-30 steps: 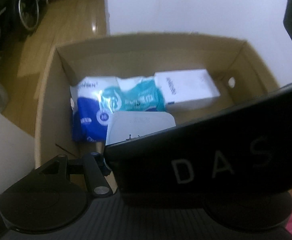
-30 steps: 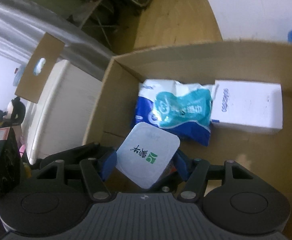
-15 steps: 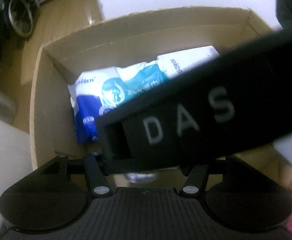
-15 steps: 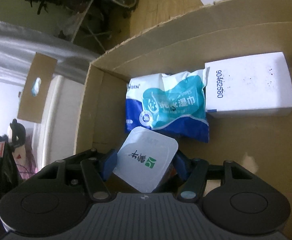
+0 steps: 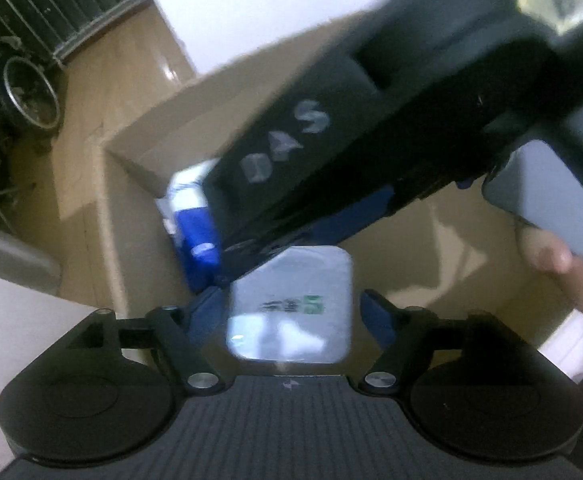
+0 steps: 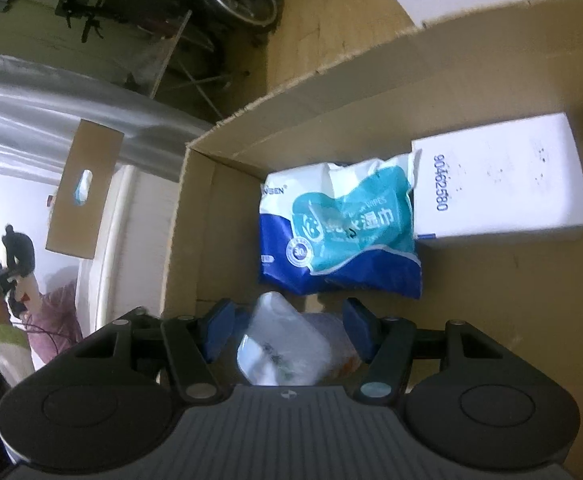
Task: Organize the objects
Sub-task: 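Lower the white square package into the box beside the wipes pack, then open both grippers to release the white square package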
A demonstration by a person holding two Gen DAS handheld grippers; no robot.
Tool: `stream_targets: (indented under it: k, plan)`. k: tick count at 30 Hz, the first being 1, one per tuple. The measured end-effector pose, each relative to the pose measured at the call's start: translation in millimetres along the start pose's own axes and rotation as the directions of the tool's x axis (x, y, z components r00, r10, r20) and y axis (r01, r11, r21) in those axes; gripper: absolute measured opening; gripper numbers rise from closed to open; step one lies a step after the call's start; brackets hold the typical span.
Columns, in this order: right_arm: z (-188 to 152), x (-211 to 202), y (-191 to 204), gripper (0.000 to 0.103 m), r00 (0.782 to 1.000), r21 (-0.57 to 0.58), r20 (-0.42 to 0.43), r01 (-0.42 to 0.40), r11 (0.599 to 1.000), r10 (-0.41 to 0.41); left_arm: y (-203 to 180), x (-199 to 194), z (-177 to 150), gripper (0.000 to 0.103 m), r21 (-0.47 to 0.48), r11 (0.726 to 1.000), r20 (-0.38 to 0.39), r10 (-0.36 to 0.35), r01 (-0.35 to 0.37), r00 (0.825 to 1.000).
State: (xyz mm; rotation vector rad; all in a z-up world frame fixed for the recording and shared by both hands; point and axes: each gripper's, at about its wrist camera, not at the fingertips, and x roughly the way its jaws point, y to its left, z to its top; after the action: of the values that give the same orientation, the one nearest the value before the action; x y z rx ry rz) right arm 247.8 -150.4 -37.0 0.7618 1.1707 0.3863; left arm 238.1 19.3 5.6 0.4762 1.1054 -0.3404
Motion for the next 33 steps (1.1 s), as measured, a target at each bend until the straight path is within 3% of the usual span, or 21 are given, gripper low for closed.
stream_targets:
  k: [5, 8, 10, 14, 16, 18, 22, 26, 33]
  plan:
    - [-1, -5, -1, 0.064, 1.0, 0.015, 0.008, 0.012, 1.0, -0.012, 4, 2, 3, 0.071, -0.005, 1.0, -0.011, -0.024, 0.024, 1.0]
    - [-3, -15, -3, 0.063, 0.999, 0.018, 0.029, 0.022, 1.0, -0.022, -17, -7, -2, 0.064, 0.004, 0.998, 0.006, -0.056, 0.056, 0.998]
    - [-5, -20, -4, 0.054, 0.999, 0.006, 0.026, 0.027, 1.0, -0.027, -20, -6, 1, 0.062, 0.034, 0.998, 0.022, -0.061, 0.06, 0.998]
    - [-7, -18, -11, 0.042, 0.997, 0.041, 0.033, 0.074, 0.996, -0.075, -25, 4, 10, 0.043, 0.167, 0.986, 0.056, -0.032, 0.022, 0.998]
    - [-8, -12, -17, 0.04, 0.996, 0.066, 0.025, 0.086, 0.994, -0.088, -39, -2, 4, 0.031, 0.269, 0.963, 0.073, -0.029, 0.008, 0.997]
    - [-7, -9, -21, 0.04, 0.997, 0.084, 0.027, 0.076, 0.994, -0.078, -43, -3, 3, 0.026, 0.34, 0.94, 0.071, -0.025, -0.001, 0.997]
    - [-5, -6, -18, 0.039, 0.996, 0.067, 0.019, 0.083, 0.994, -0.085, -42, -4, 0, 0.023, 0.417, 0.909, 0.053, -0.038, 0.012, 0.998]
    - [-8, -4, -21, 0.039, 0.996, 0.071, 0.001, 0.094, 0.993, -0.094, -42, -4, -4, 0.021, 0.518, 0.855, 0.025, 0.005, -0.017, 1.0]
    - [-12, 5, -24, 0.04, 0.996, 0.087, -0.028, 0.082, 0.993, -0.079, -46, -13, -3, 0.023, 0.527, 0.849, -0.071, -0.005, 0.042, 0.997]
